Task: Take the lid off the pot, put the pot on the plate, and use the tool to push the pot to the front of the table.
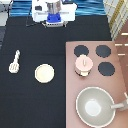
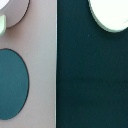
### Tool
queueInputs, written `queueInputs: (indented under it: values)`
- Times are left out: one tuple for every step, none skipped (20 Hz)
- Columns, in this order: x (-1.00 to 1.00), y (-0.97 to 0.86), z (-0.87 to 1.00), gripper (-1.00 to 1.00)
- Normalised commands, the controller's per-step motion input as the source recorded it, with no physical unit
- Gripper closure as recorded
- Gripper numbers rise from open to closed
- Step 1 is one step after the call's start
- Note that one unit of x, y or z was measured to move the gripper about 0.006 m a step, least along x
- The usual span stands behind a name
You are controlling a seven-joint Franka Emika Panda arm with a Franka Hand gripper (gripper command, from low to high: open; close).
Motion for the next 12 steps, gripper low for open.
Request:
queueInputs:
  values:
    - [0.00, 0.00, 0.00, -1.00]
    - [0.41, 0.18, 0.16, -1.00]
    - [0.68, 0.51, 0.28, -1.00]
    - [0.87, 0.54, 0.57, -1.00]
    - [0.97, 0.53, 0.68, -1.00]
    - [1.00, 0.49, 0.75, -1.00]
    - [1.00, 0.50, 0.75, -1.00]
    - [1.00, 0.50, 0.75, -1.00]
    - [1.00, 0.50, 0.75, -1.00]
    - [1.00, 0.50, 0.75, -1.00]
    - [1.00, 0.47, 0.71, -1.00]
    - [1.00, 0.47, 0.71, -1.00]
